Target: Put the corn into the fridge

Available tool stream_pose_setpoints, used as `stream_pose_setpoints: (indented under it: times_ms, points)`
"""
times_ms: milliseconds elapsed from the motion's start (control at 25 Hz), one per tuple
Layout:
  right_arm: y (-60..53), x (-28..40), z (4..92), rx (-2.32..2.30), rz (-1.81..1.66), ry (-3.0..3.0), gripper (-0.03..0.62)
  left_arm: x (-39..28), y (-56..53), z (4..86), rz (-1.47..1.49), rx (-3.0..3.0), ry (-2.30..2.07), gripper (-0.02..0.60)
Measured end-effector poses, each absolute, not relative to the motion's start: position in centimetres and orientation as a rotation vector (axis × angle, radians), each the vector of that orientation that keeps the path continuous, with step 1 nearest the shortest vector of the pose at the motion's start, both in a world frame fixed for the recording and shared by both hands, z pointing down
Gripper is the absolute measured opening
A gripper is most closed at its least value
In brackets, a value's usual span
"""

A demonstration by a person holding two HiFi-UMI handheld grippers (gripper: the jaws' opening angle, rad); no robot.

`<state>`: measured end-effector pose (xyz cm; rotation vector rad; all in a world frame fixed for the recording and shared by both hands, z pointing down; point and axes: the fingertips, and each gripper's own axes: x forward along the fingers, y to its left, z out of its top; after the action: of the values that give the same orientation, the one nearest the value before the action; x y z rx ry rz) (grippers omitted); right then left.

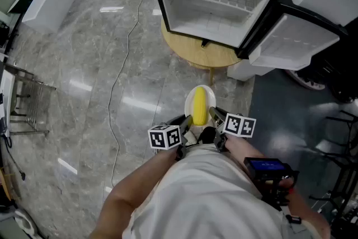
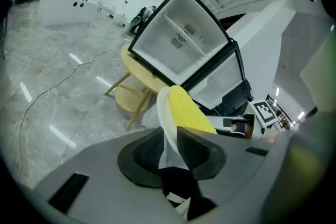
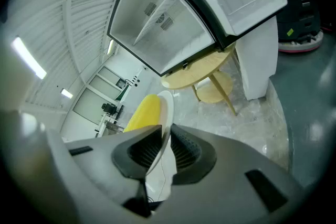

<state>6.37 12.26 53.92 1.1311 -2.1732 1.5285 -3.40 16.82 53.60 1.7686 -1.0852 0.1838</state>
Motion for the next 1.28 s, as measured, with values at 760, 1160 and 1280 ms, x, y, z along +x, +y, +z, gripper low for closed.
stream_pose_setpoints:
  times_ms: [760, 1160, 1280]
  points:
    - [19.3, 14.9, 50.8, 1.076, 1.264, -2.247, 0.055, 5.9, 25.4, 51.2, 0.124, 1.741, -1.199, 0.081]
    - [21.8, 17.5, 50.9, 1.03, 1.271, -2.266, 0.055, 8.7, 28.2, 51.4, 0.081, 1.703, -1.243, 0.081]
    - [22.3, 18.4, 50.7, 1.018, 1.284, -2.271, 0.055, 9.7, 28.8, 51.2, 0.08, 1.701, -1.255, 0.081]
